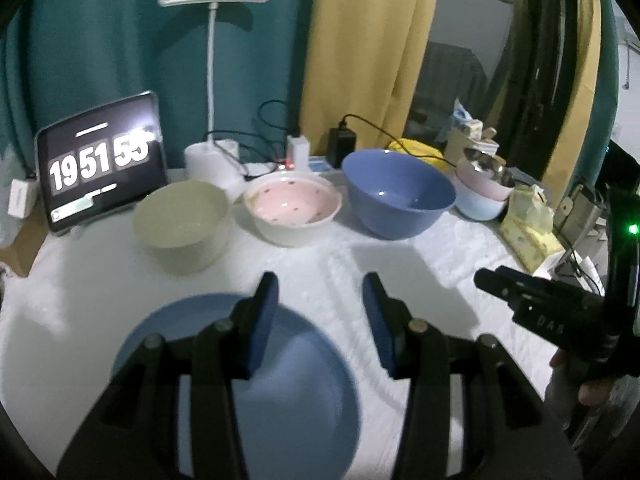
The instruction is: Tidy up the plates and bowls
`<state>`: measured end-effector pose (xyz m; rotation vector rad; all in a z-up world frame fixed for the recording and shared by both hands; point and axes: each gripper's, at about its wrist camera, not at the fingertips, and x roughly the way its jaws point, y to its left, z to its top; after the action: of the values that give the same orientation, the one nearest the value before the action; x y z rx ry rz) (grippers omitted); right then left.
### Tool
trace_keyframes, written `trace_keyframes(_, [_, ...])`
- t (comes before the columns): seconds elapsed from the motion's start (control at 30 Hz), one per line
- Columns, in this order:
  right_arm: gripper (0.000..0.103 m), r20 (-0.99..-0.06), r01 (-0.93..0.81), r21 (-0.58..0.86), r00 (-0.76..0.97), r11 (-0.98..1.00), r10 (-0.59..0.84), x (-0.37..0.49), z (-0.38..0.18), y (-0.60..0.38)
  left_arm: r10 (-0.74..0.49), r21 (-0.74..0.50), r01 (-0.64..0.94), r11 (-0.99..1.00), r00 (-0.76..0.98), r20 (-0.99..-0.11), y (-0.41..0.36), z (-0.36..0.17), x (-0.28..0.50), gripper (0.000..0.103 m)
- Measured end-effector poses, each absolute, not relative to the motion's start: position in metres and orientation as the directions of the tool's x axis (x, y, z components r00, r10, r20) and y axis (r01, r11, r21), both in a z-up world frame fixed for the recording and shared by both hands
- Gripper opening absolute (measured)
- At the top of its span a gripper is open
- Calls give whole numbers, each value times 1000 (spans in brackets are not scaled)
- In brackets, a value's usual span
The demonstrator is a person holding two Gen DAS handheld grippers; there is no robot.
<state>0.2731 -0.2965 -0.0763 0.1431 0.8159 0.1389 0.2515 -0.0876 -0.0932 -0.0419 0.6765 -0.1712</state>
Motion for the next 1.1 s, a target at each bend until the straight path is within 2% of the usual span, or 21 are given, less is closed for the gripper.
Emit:
trace_keyframes(0.17, [38,-700,-50,180,695,982,163,283,-73,-310,-186,-82,173,982,768,-613,-107,-89,267,45])
trace_keyframes(0.5, [46,-686,-37,163,713,986,140,318,-72,-325,-200,-77,193,978,768,-608,-127,-89,305,45])
trace_keyframes(0.87, [48,-682,-40,180,715,983,154,371,-80,-328,-204,-88,192,977,756,-621,-137,-99,343,45])
trace_keyframes(0.97, [50,-689,-32,177,709,984,147,383,-86,-329,-202,-94,184,978,749,-631,-138,-104,353,46])
trace_keyframes(1.1, [58,-698,-23,178,702,984,142,393,-98,-334,-204,-96,187,978,743,-638,-142,-109,363,46])
